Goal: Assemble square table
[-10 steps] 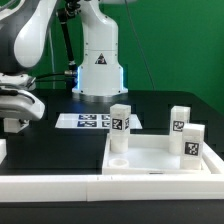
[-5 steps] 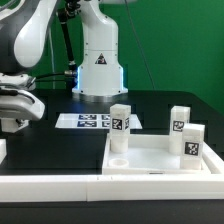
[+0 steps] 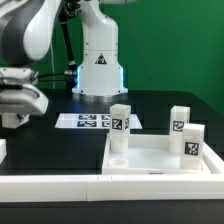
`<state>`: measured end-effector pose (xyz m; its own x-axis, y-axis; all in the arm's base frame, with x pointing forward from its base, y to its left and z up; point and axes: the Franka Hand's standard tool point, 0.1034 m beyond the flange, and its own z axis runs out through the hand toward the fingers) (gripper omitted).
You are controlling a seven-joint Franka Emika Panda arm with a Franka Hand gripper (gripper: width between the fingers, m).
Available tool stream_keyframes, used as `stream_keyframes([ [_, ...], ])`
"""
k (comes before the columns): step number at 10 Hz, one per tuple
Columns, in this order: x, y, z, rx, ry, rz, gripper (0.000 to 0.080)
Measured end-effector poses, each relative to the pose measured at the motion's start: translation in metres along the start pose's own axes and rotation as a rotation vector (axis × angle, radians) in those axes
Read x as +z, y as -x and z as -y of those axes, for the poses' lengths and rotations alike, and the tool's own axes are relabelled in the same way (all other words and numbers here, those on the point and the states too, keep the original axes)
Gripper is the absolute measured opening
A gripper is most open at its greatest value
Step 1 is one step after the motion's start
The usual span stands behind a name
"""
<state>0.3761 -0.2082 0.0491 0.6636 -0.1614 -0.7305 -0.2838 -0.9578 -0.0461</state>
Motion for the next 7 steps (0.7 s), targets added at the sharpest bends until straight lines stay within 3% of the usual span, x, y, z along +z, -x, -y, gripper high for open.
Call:
stream_keyframes([
  [2,-0.037,0.011,0.019,-0.02,-0.013,-0.029,0.0287],
  [5,-0.04,0.008,0.02,-0.023,-0.011,-0.074,0.0287],
  [7,-0.054,0.004,0.032,-0.041,0.01,-0.225,0.0287],
])
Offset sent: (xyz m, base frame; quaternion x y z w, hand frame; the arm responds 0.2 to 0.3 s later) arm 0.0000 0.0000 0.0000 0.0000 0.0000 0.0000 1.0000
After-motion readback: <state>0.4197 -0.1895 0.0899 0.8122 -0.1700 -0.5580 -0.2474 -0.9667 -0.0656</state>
